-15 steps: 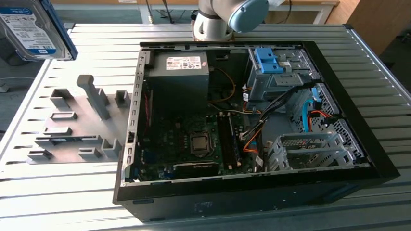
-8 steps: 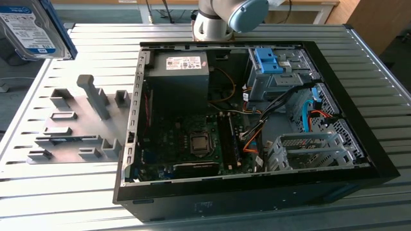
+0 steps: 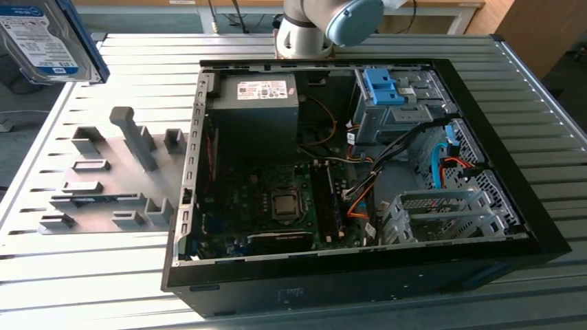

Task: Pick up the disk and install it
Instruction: 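Pick up the disk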

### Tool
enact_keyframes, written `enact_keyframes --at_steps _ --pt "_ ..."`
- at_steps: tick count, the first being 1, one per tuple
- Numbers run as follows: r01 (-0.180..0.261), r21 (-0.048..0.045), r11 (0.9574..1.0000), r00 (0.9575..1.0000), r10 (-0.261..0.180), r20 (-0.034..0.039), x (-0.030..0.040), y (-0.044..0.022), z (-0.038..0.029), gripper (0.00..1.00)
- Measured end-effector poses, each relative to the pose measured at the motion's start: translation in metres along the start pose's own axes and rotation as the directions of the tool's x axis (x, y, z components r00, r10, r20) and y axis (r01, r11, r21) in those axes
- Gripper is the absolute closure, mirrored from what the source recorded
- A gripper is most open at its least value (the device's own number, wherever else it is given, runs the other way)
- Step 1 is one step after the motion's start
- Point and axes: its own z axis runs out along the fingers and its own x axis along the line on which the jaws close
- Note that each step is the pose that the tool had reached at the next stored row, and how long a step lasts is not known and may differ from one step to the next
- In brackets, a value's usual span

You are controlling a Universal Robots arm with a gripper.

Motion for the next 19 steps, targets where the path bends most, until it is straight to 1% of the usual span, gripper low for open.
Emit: enact_keyframes --at_steps 19 --pt "0.0 -0.0001 1.0 1.0 0.0 0.0 -0.0001 0.0001 -0.0068 0.64"
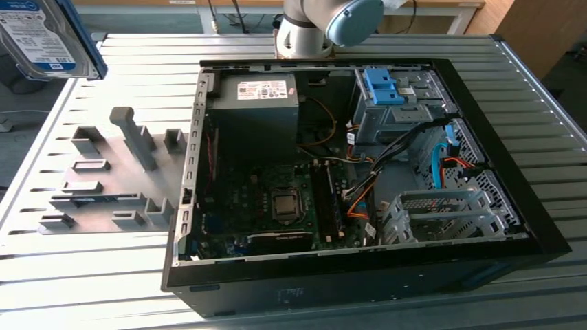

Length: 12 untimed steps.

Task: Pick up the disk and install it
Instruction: 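Pick up the disk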

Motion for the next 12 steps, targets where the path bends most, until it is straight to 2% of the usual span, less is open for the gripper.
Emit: enact_keyframes --at_steps 12 --pt "0.0 0.0 1.0 1.0 0.0 0.0 -0.0001 0.0 -0.004 0.64"
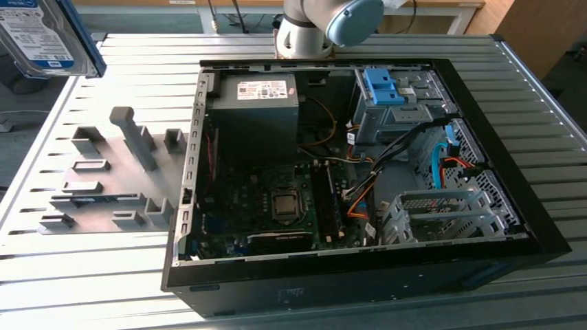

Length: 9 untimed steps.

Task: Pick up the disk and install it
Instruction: 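Pick up the disk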

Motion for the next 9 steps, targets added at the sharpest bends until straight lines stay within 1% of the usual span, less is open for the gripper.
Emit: enact_keyframes --at_steps 9 --pt "0.0 0.0 1.0 1.0 0.0 0.0 0.0 0.0 -0.002 0.64"
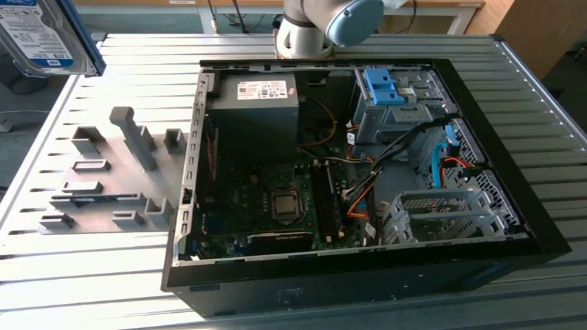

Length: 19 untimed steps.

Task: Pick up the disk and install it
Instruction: 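Pick up the disk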

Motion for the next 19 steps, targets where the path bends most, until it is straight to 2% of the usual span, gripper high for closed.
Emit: enact_keyframes --at_steps 15,19 --pt "0.0 0.0 1.0 1.0 0.0 0.0 -0.0001 0.0001 -0.0034 0.64" --pt "0.0 0.0 1.0 1.0 0.0 0.0 -0.0001 0.0001 -0.0061 0.64"
